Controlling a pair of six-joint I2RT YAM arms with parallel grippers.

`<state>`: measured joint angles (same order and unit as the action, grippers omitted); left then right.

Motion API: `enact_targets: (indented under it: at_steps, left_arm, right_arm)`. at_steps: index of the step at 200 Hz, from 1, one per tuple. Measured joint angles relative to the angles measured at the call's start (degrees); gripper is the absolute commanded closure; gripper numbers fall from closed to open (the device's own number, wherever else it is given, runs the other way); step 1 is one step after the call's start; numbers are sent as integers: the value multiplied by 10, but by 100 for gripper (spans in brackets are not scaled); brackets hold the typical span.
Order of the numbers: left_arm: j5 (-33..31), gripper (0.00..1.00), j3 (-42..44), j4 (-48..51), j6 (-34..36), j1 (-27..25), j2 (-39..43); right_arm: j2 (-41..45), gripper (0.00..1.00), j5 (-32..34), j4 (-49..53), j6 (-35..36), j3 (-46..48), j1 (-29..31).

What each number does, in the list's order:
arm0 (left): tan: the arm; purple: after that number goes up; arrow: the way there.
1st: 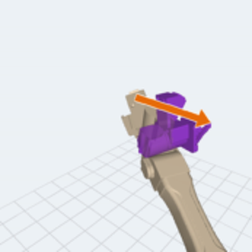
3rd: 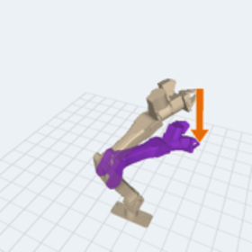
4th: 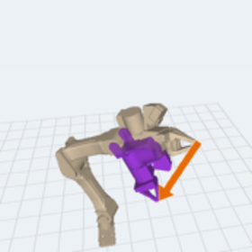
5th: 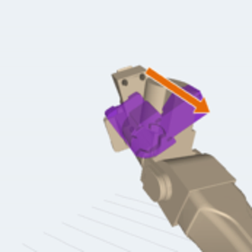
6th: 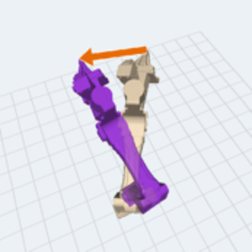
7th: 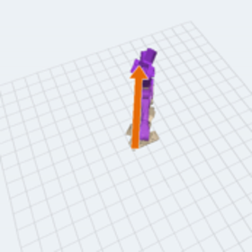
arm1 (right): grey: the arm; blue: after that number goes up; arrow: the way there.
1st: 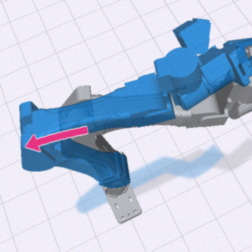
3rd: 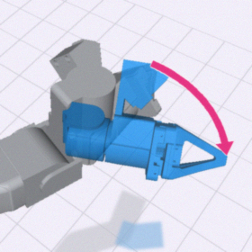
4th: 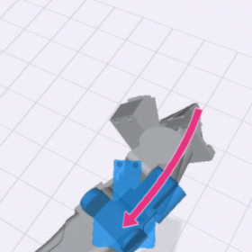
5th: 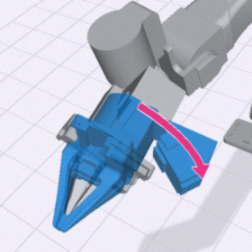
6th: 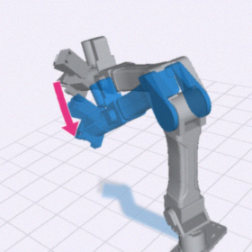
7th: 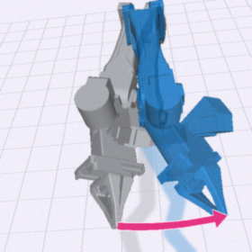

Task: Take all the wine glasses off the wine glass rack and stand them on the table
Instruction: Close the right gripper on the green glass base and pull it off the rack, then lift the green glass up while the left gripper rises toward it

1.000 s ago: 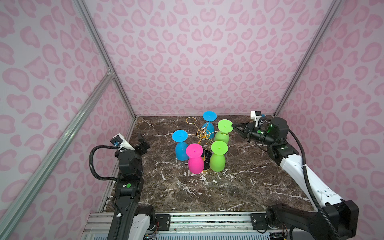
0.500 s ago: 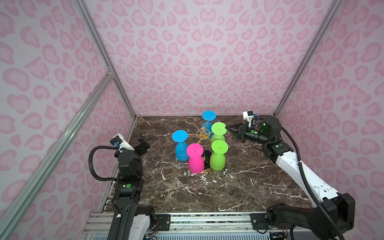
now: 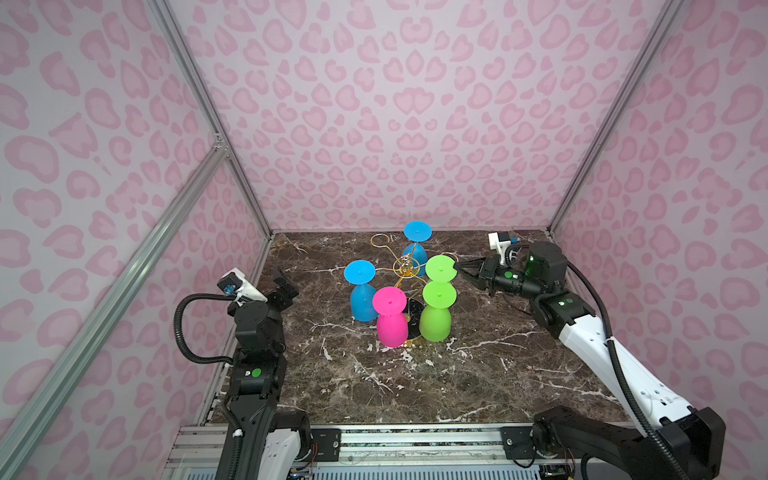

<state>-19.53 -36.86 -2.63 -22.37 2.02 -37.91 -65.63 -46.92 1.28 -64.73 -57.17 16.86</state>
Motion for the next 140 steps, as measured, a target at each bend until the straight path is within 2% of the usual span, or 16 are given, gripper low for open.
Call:
enact_targets:
  at_steps: [28, 80, 110, 140]
  left_arm:
    - [0, 4, 0, 1, 0, 0, 2]
    - [6, 2, -4, 14, -27, 0, 40]
    - [69, 3, -62, 48, -54, 0, 57]
    - [166, 7, -202, 90, -56, 0, 15]
  right_arm:
    - [35, 100, 17, -1, -2, 26, -36]
    - [93, 100, -1, 24, -2, 39, -121]
    - [118, 100, -18, 65, 17, 8, -199]
    - [117, 100, -15, 112, 76, -48, -236]
